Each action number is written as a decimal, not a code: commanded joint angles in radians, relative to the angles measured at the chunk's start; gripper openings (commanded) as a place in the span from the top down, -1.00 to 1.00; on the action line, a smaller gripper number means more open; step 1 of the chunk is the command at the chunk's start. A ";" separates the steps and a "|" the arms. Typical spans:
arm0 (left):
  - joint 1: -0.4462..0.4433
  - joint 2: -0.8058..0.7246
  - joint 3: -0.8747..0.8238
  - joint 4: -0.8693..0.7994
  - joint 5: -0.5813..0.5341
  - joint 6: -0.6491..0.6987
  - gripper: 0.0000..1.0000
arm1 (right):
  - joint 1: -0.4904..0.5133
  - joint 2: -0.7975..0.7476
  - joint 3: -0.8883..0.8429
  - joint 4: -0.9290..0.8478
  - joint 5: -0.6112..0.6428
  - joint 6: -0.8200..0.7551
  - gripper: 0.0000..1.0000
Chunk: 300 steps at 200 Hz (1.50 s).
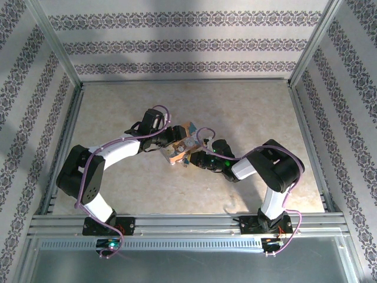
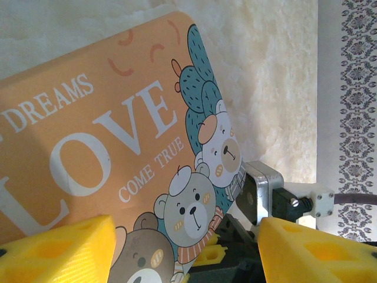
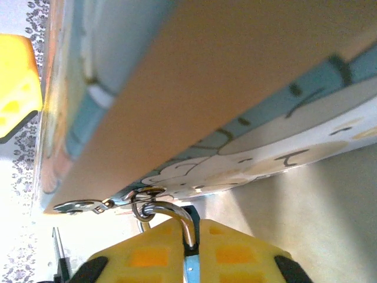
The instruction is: Unlock the padlock with the key
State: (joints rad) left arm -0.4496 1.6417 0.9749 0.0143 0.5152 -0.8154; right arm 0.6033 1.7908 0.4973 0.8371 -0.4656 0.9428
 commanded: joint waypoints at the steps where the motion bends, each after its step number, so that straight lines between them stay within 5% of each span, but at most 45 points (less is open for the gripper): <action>1: 0.010 -0.029 -0.030 -0.029 -0.019 0.004 -0.30 | 0.019 -0.061 -0.014 -0.078 0.048 -0.020 0.88; 82: -0.003 -0.065 -0.097 0.000 -0.020 -0.022 -0.29 | 0.106 -0.234 0.172 -0.782 0.390 0.018 1.00; 145: -0.008 -0.046 -0.109 0.034 -0.016 -0.028 -0.29 | 0.201 -0.143 0.442 -1.297 0.685 0.092 1.00; 300: 0.047 -0.138 -0.163 0.077 0.012 -0.076 -0.29 | 0.245 0.036 0.610 -1.443 0.819 0.191 1.00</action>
State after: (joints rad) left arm -0.4282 1.5520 0.8326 0.1535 0.5442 -0.8909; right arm 0.8448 1.7702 1.0912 -0.4828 0.2684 1.0897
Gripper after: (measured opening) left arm 0.646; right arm 0.051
